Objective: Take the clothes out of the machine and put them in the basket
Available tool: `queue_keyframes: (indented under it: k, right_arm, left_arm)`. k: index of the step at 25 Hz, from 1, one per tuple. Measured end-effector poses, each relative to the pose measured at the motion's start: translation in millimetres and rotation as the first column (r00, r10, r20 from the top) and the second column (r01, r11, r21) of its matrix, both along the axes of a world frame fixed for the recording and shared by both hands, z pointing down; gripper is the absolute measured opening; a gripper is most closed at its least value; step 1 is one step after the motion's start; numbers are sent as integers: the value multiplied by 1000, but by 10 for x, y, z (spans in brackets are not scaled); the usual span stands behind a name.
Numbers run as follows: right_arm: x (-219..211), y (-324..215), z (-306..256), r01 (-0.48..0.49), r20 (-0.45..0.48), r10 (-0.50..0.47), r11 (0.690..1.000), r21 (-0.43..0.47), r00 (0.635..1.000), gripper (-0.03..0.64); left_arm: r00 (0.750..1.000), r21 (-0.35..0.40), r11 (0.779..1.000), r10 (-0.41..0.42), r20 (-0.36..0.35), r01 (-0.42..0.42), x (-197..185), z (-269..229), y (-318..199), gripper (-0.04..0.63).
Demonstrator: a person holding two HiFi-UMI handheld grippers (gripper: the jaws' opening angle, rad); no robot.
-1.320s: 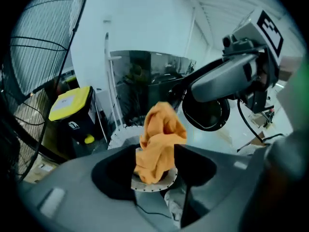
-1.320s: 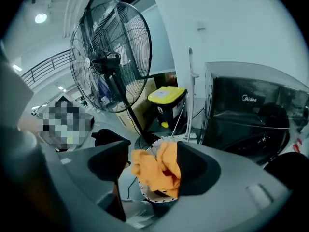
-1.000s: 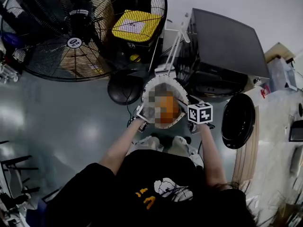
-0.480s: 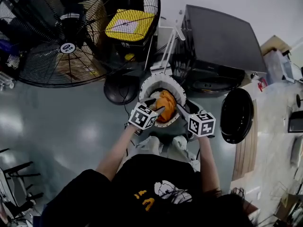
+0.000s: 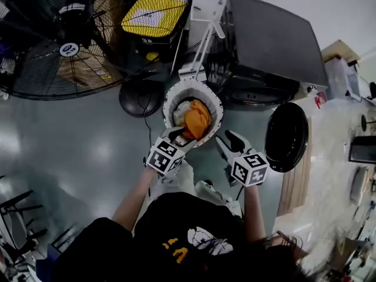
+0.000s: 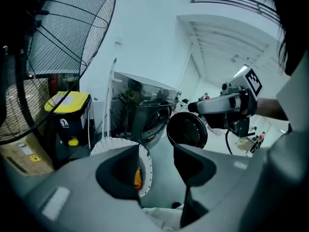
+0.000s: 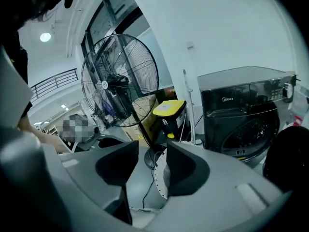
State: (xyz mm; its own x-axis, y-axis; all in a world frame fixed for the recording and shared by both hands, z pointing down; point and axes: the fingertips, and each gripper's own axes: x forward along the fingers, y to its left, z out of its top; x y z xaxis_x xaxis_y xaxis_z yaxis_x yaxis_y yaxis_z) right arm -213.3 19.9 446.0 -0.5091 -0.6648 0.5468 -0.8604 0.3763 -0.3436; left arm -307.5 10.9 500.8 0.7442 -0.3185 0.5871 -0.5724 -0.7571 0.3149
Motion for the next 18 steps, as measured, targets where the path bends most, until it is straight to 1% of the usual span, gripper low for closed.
queue_keyframes:
  k: [4, 8, 11, 14, 18]
  right_arm:
    - [-11, 187, -65, 43, 12, -43, 999, 7, 999, 198]
    - [-36, 380, -164, 105, 25, -106, 994, 28, 994, 196]
    - [-13, 599, -260, 165, 28, -167, 985, 58, 986, 196]
    - [74, 906, -377, 202, 44, -206, 975, 90, 978, 195]
    - [203, 1283, -512, 236, 55, -245, 962, 137, 968, 179]
  left_arm:
    - [998, -8, 998, -55, -3, 55, -43, -30, 229, 229]
    - [994, 22, 993, -113, 1, 112, -62, -176, 424, 227]
    - [984, 59, 983, -176, -22, 177, -3, -373, 594, 224]
    - [976, 86, 972, -214, -46, 217, 136, -545, 875, 221]
    - [964, 121, 956, -263, -41, 266, 295, -678, 1291, 216]
